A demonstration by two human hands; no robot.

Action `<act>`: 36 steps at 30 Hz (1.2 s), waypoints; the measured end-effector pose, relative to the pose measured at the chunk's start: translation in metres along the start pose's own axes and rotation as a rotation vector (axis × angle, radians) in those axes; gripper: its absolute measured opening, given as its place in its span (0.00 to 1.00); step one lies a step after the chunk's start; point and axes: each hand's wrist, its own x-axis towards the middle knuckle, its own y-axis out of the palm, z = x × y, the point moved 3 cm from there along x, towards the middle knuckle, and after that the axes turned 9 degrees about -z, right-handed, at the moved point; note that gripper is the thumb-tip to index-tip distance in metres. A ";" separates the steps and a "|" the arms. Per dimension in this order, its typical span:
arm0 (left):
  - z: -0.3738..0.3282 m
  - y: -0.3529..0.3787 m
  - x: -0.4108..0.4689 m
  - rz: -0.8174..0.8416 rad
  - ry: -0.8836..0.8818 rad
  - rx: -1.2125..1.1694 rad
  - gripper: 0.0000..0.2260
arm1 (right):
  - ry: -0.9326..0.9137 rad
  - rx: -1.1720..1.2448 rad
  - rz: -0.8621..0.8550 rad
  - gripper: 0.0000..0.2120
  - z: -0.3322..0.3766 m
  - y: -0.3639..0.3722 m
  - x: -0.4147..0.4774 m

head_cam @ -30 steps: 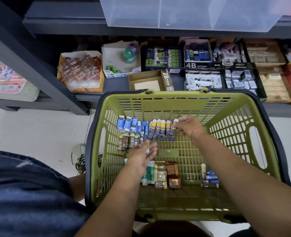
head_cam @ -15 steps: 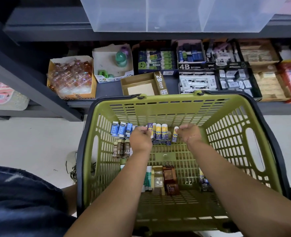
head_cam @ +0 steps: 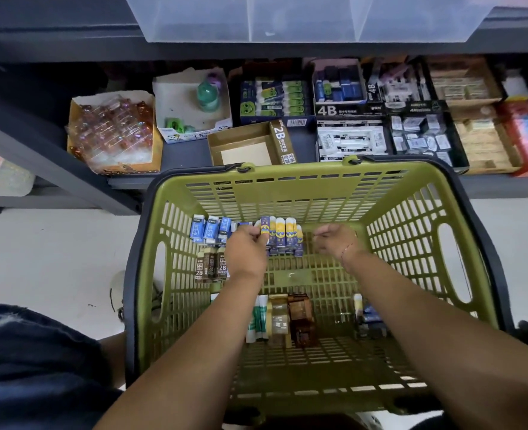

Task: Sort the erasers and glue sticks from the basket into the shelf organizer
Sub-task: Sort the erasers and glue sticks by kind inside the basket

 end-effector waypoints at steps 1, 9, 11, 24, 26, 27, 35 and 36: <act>0.002 -0.002 -0.004 0.000 0.012 0.004 0.09 | 0.005 0.013 0.040 0.10 0.003 -0.011 -0.003; 0.019 0.010 -0.050 0.484 0.184 0.256 0.11 | -0.232 -0.969 0.322 0.16 -0.011 -0.049 -0.014; 0.025 0.015 -0.061 0.598 0.208 0.347 0.15 | -0.240 -1.119 0.403 0.14 -0.020 -0.049 -0.019; 0.039 0.023 -0.074 0.765 0.251 0.487 0.19 | -0.129 -1.602 0.741 0.31 -0.046 -0.046 -0.055; 0.040 0.024 -0.073 0.767 0.254 0.485 0.19 | -0.110 -1.683 0.804 0.33 -0.048 -0.041 -0.058; 0.040 0.025 -0.072 0.769 0.256 0.484 0.19 | -0.109 -1.707 0.823 0.33 -0.048 -0.039 -0.060; 0.044 0.029 -0.068 0.760 0.271 0.503 0.17 | 0.002 -1.574 0.806 0.31 -0.053 -0.042 -0.059; 0.044 0.029 -0.067 0.756 0.274 0.503 0.17 | 0.003 -1.581 0.812 0.30 -0.053 -0.042 -0.059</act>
